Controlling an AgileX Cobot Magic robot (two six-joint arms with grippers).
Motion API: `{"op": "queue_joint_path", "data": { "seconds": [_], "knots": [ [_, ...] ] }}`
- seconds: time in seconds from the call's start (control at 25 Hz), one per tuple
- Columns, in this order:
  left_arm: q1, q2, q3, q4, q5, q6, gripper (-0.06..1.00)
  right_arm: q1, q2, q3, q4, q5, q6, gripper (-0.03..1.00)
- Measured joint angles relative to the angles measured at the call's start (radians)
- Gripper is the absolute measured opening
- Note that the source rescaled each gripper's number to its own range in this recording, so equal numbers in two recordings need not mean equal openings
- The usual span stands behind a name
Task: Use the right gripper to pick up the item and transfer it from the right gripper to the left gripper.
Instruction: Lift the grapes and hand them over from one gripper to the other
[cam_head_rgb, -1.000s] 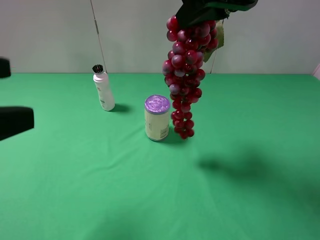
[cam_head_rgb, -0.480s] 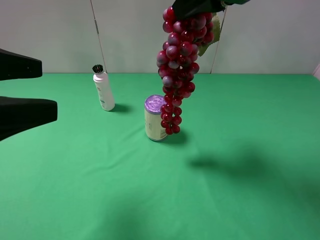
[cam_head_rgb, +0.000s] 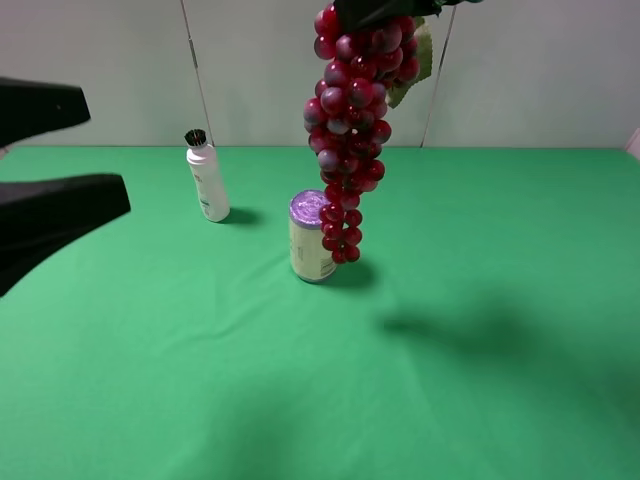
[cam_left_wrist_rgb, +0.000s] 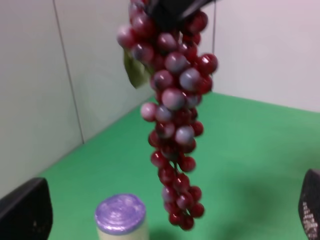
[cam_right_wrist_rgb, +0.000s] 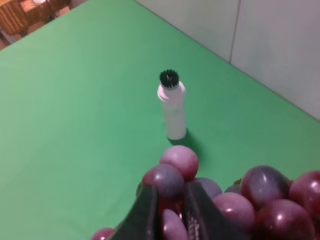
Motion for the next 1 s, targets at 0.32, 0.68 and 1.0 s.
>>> {"op": "queue_joint_path", "data": {
  "seconds": [0.32, 0.68, 1.0],
  "knots": [
    [0.0, 0.0, 0.01, -0.016, 0.0, 0.036, 0.98, 0.0, 0.014, 0.0, 0.015, 0.007, 0.0, 0.0],
    [0.0, 0.049, 0.056, -0.016, 0.002, 0.092, 0.98, 0.0, 0.05, 0.008, 0.02, 0.008, -0.003, 0.0],
    [0.0, 0.184, 0.056, -0.042, 0.034, 0.169, 0.98, 0.0, 0.079, 0.02, 0.029, 0.007, -0.007, 0.0]
  ]
}}
